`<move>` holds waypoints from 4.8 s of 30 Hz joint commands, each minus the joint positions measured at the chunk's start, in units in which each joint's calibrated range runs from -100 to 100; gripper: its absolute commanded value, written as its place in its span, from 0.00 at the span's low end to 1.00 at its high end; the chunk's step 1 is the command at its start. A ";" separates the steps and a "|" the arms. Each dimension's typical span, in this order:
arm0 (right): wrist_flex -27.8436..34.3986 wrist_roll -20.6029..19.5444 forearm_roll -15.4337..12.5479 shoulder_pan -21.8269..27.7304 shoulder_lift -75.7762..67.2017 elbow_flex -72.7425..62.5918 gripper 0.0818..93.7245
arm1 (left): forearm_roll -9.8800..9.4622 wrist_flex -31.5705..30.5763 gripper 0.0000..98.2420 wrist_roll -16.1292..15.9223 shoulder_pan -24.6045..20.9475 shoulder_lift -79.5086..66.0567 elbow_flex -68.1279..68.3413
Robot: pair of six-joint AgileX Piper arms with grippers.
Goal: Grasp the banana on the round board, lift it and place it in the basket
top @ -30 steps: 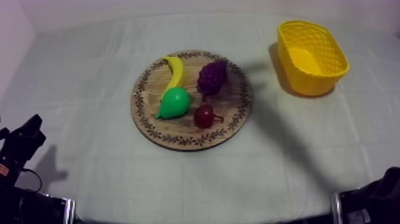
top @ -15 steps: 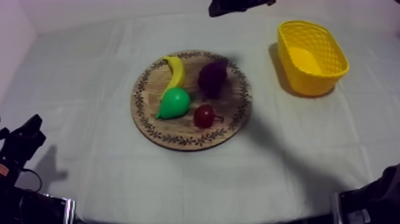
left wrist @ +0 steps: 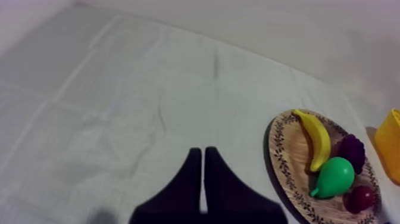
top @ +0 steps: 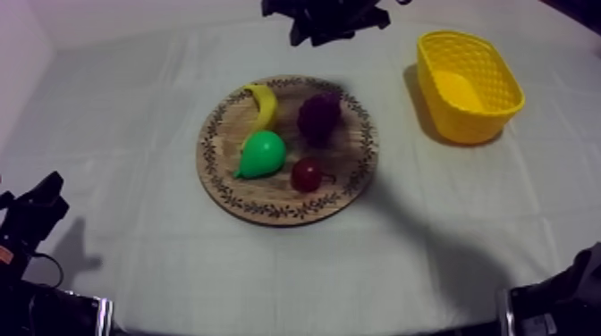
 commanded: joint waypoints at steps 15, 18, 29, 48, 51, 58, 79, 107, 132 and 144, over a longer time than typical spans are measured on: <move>0.81 -1.89 -0.41 -1.59 8.32 -6.30 0.73 | -0.02 0.00 0.00 0.00 0.01 -0.01 0.01; 0.78 -1.90 -0.45 -1.91 11.05 -8.05 0.74 | -0.02 0.00 0.00 0.00 0.01 -0.01 0.01; -1.35 -2.37 0.38 -3.02 20.98 -11.77 0.72 | -0.02 0.00 0.00 0.00 0.01 -0.01 0.01; -1.01 -3.91 2.73 -2.53 35.67 -24.84 0.65 | -0.02 0.00 0.00 -0.01 0.01 -0.01 0.01; -1.06 -4.22 3.24 -2.36 36.83 -25.61 0.60 | -0.02 0.00 0.00 0.00 0.01 -0.01 0.01; -0.88 -4.66 4.02 -2.21 38.29 -26.74 0.36 | -0.02 0.00 0.00 0.00 0.01 -0.01 0.01; 1.41 -2.70 3.47 0.66 22.07 -19.55 0.05 | -0.02 0.00 0.00 -0.02 0.01 -0.01 0.01; -9.79 1.63 6.92 21.11 -13.22 23.80 0.06 | -0.02 0.00 0.00 0.00 0.01 -0.01 0.01; -15.34 -0.95 11.28 24.18 -13.43 32.97 0.51 | -0.02 0.00 0.00 -0.01 0.01 -0.01 0.01; -14.01 0.31 11.39 23.11 -30.51 38.41 0.48 | -0.02 0.00 0.00 0.00 0.01 -0.01 0.01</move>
